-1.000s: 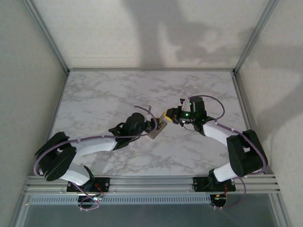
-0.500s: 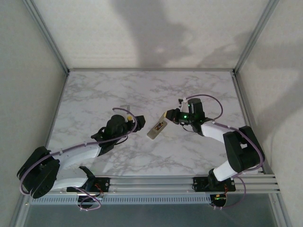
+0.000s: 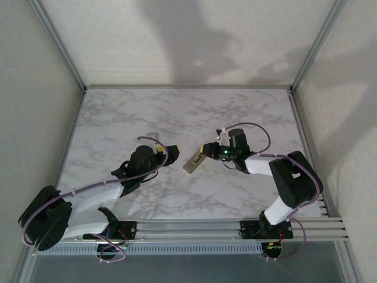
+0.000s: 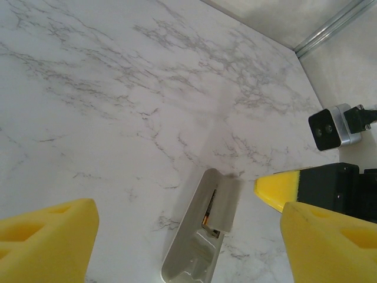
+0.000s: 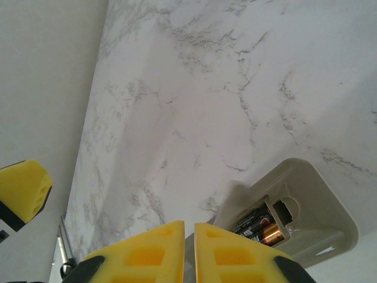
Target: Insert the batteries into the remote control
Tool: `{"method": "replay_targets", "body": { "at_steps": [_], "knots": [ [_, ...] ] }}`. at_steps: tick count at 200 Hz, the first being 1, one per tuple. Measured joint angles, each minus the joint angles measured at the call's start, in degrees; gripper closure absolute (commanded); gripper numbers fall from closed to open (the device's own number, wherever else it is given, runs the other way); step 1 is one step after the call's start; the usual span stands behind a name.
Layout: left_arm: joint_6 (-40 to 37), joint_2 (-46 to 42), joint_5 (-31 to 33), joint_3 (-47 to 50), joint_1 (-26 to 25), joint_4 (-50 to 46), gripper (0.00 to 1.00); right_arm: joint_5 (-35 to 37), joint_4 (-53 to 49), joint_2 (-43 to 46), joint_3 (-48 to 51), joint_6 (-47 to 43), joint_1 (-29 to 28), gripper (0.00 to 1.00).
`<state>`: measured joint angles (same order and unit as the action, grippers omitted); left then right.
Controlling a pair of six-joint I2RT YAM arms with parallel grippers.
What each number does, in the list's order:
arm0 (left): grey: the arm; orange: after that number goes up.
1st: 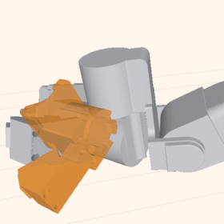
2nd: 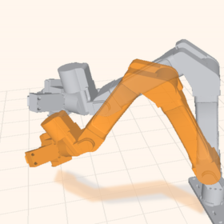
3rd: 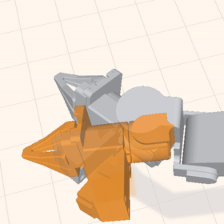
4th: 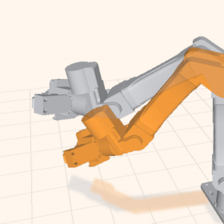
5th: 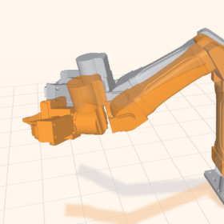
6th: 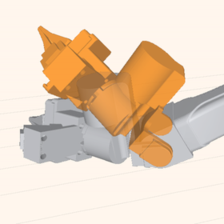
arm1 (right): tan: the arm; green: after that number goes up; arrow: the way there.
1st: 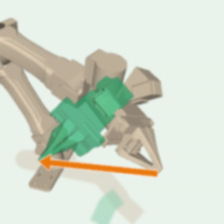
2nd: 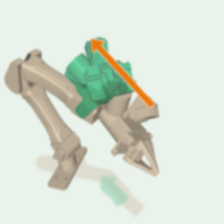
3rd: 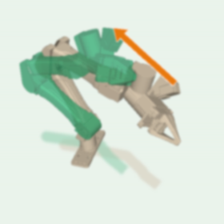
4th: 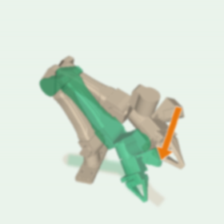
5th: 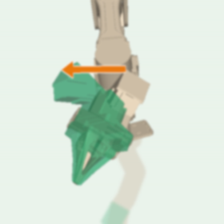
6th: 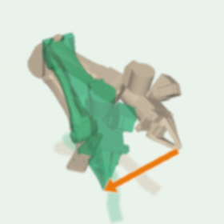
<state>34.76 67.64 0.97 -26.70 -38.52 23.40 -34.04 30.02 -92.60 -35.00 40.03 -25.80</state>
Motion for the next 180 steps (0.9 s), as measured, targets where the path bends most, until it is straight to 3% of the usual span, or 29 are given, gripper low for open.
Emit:
{"method": "replay_targets", "body": {
  "at_steps": [65,110,145,180],
  "knots": [
    [0.0,0.0,-0.2,0.3,0.0,0.8,0.20,0.2,0.8,-0.9,1.1,-1.1,0.0,0.86],
    [0.0,1.2,-0.2,0.2,0.1,0.8,0.22,1.9,-2.8,0.1,1.0,-2.4,-0.1,0.79],
    [-0.3,7.7,-0.2,-2.0,1.3,-0.4,0.28,4.7,-9.0,3.7,0.3,-4.5,-0.1,0.60],
    [-1.0,16.3,-0.9,-7.9,1.6,-2.7,0.41,9.1,-14.4,7.9,-0.2,-6.4,-0.1,0.44]
  ]
}}
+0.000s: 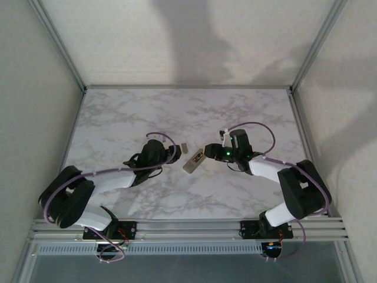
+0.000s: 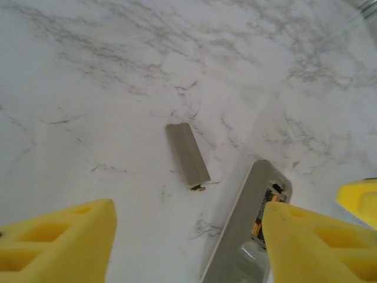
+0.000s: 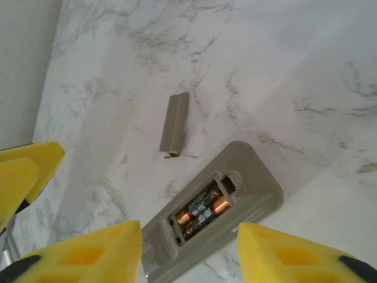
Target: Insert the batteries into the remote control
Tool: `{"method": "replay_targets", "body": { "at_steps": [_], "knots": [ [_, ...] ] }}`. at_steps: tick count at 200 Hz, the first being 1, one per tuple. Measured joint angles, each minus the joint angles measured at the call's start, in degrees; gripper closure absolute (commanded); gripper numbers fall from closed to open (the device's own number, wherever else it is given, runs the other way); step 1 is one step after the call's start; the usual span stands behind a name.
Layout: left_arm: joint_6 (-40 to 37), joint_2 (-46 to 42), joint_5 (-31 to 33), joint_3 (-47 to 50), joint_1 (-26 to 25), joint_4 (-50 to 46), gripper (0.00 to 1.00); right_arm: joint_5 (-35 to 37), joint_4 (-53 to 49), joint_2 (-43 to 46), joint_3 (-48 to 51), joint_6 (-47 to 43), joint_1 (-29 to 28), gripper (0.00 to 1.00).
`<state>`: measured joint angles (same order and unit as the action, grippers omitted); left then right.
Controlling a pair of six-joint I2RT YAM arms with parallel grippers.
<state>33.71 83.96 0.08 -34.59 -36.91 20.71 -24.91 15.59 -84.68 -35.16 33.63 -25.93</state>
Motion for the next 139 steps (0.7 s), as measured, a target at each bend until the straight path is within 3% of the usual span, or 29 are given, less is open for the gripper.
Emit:
{"method": "replay_targets", "body": {
  "at_steps": [25,67,88,139],
  "knots": [
    [-0.5,5.4,-1.5,-4.7,0.0,-1.9,0.41,3.8,-3.5,3.5,0.0,-1.4,-0.1,0.27],
    [1.6,12.8,-4.5,-10.7,-0.4,-4.8,0.39,9.4,-5.9,11.0,1.2,-1.9,-0.2,0.07],
    [3.0,16.7,-5.2,-14.5,-0.9,-7.3,0.39,11.6,-6.5,13.9,2.4,-1.9,-0.2,0.01],
    [5.6,21.4,-5.3,-20.0,-3.0,-11.9,0.39,13.6,-8.3,19.1,3.4,-1.4,-0.2,0.01]
  ]
}}
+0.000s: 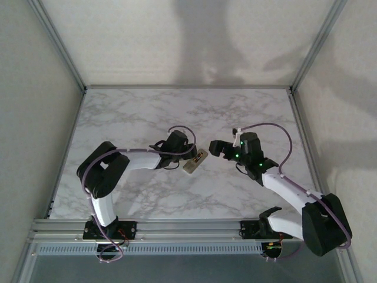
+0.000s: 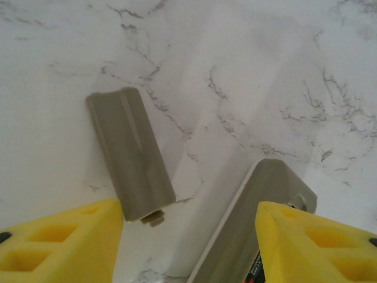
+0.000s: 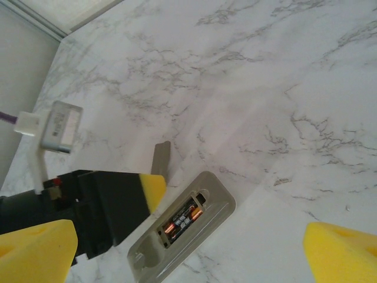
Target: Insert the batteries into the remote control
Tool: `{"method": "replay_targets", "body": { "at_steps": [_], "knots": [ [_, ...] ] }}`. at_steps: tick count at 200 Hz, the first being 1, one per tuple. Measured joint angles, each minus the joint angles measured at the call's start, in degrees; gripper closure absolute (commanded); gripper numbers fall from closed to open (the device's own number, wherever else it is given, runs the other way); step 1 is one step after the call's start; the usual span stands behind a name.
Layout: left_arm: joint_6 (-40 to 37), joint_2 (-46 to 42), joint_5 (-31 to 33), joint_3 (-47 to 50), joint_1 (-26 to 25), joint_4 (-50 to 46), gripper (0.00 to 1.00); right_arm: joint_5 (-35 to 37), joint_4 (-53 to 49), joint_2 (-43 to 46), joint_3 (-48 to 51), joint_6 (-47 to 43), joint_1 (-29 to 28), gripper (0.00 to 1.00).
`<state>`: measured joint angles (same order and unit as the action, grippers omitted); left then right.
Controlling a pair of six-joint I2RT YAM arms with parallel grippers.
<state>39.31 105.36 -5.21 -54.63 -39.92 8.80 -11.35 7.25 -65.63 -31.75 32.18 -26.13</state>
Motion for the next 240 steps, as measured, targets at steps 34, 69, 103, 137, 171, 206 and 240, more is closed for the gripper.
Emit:
{"method": "replay_targets", "body": {
  "at_steps": [34,69,103,137,171,206,240],
  "knots": [
    [1.3,2.4,0.6,-3.1,-0.3,-2.8,0.39,0.9,-1.2,2.3,0.2,0.0,0.0,0.01],
    [1.5,3.7,0.9,-5.8,-1.5,-4.2,0.39,0.9,-1.6,3.4,0.3,0.2,0.0,0.01],
    [1.5,6.5,0.9,-9.2,-2.3,-4.4,0.39,0.9,-1.6,3.4,0.3,0.2,0.0,0.01],
    [1.3,9.4,0.8,-13.5,-2.4,-4.7,0.39,0.9,-1.6,2.9,0.3,0.2,0.0,0.01],
    [0.3,12.7,0.5,-18.4,-2.4,-4.8,0.38,0.9,-1.6,2.0,0.3,0.2,0.0,0.01],
    [-1.4,13.3,0.2,-20.3,-2.4,-4.8,0.36,0.9,-2.1,2.0,0.3,0.2,0.0,0.01],
    [-6.3,11.8,1.0,-20.3,-2.1,-7.5,0.36,0.9,-2.2,2.0,0.3,0.2,0.1,0.01]
  ]
}}
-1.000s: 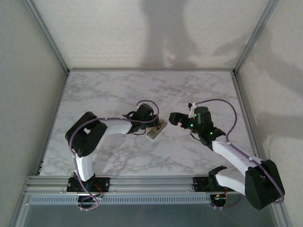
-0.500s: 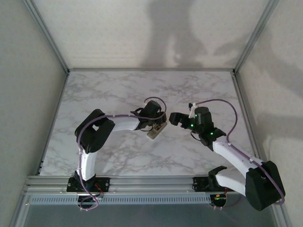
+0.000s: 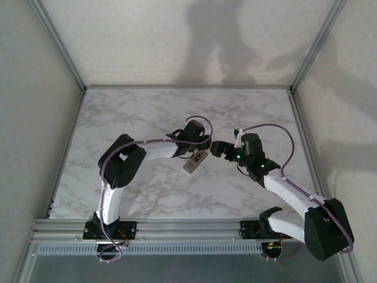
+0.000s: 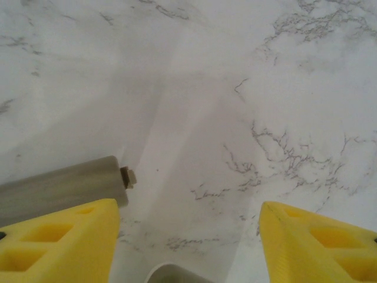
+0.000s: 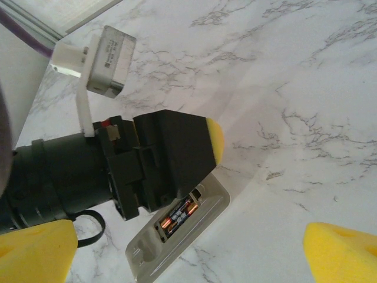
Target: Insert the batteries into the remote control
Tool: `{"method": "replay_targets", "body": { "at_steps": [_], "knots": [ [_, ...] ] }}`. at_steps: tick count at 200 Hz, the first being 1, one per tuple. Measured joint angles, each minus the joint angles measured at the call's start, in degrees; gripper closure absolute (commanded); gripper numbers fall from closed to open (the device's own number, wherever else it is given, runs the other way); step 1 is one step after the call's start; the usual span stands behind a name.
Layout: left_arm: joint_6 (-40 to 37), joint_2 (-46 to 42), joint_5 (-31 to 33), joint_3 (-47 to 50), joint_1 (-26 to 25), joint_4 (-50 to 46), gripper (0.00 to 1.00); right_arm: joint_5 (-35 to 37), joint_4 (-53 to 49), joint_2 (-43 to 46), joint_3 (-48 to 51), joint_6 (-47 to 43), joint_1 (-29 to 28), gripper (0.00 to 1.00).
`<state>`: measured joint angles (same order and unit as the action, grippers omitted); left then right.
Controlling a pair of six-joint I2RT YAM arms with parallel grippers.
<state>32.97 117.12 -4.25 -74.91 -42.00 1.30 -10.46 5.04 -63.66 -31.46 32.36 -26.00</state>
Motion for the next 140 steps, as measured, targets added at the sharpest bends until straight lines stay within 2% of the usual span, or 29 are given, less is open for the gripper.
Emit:
{"method": "replay_targets", "body": {
  "at_steps": [21,65,104,140],
  "knots": [
    [-5.4,-2.3,1.0,-0.1,1.2,-2.4,0.36,-0.1,0.0,0.0,0.0,0.0,0.4,0.01],
    [-18.8,-2.6,1.8,-2.0,5.0,-5.6,0.28,-0.3,0.0,0.0,0.0,0.0,1.4,0.01],
    [-28.3,-0.1,2.4,-4.2,5.2,-7.5,0.27,-1.8,0.0,0.0,0.0,0.4,1.7,0.01],
    [-33.7,3.1,1.9,-6.9,5.2,-10.5,0.27,-2.7,0.0,0.0,0.0,0.5,1.9,0.01]
  ]
}}
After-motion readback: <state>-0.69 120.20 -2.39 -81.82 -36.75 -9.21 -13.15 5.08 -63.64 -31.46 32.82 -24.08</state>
